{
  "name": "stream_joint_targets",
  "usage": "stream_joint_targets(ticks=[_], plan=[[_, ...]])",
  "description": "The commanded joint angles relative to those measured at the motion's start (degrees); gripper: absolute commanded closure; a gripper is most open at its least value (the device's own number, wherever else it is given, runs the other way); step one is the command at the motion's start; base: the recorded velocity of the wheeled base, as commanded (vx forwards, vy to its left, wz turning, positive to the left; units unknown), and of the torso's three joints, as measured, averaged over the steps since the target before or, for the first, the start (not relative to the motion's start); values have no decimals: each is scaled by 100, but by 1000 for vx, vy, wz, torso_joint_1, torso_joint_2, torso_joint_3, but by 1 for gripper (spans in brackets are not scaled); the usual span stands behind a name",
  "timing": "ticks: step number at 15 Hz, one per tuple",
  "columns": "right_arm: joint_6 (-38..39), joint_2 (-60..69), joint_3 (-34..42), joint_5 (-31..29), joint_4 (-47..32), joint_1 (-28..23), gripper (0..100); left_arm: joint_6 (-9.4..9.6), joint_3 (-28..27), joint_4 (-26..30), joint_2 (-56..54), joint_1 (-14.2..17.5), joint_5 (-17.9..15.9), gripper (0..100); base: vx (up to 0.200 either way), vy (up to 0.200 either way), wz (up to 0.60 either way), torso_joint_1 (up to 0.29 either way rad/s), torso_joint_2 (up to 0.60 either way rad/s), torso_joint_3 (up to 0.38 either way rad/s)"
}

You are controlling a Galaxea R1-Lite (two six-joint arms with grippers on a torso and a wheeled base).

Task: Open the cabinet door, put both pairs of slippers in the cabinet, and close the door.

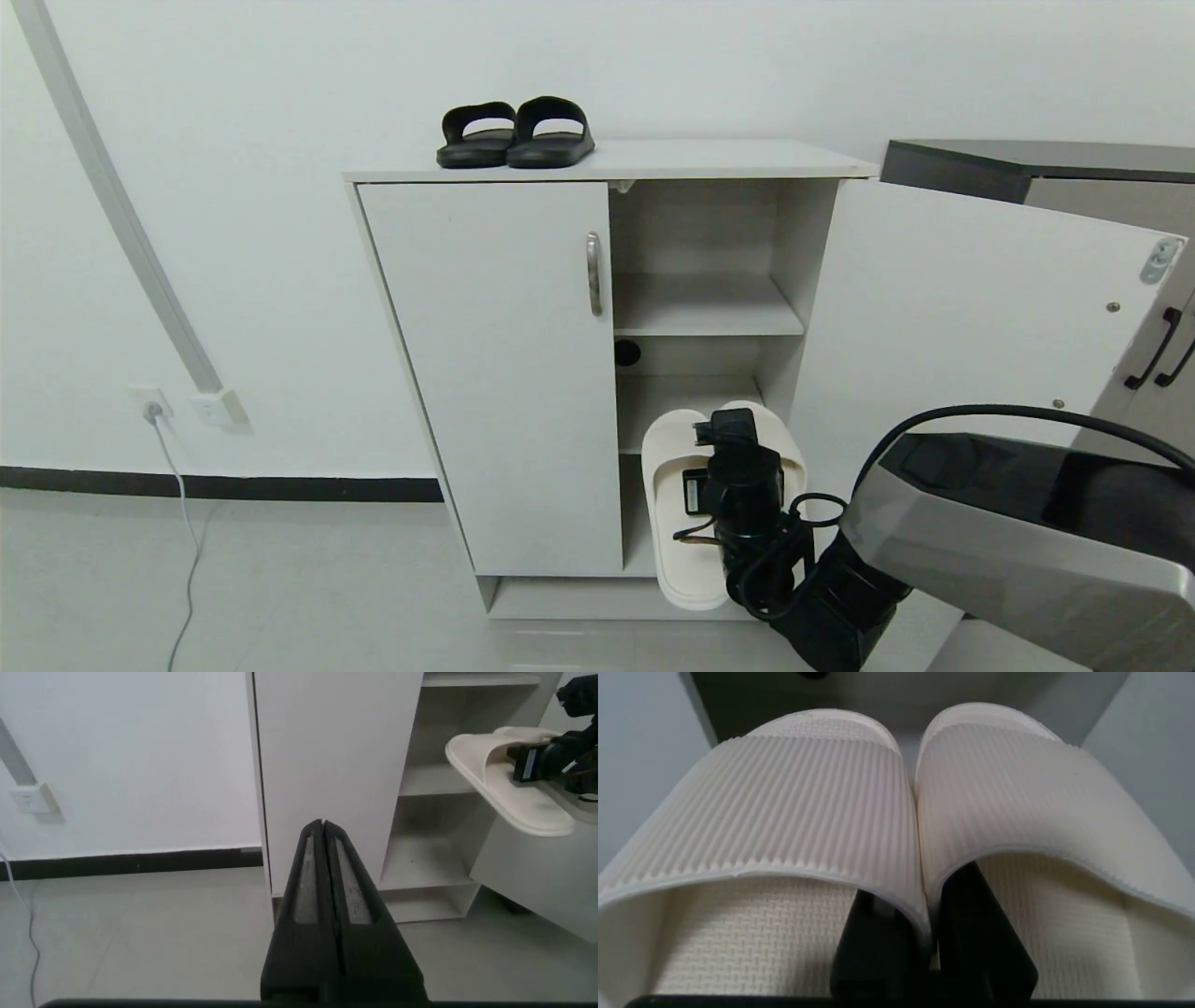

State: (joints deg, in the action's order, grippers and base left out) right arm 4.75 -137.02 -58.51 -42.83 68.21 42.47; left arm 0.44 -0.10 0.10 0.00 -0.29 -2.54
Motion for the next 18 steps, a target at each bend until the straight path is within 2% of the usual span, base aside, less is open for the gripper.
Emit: stream_joint_targets(ticks=[1,8,18], plan=[[-1,-18,-11,2,-9,-2,100,0,1,-1,9,3,-1,100,0,0,0,0,0,0],[8,-141,-143,11,-9,-37,100,9,1,-1,18,3,-10,100,0,0,0,1,-1,-23],[87,-228,-169,20,8,-55,100,9,1,-1,9,3,-1,100,0,0,0,2,5,-187]])
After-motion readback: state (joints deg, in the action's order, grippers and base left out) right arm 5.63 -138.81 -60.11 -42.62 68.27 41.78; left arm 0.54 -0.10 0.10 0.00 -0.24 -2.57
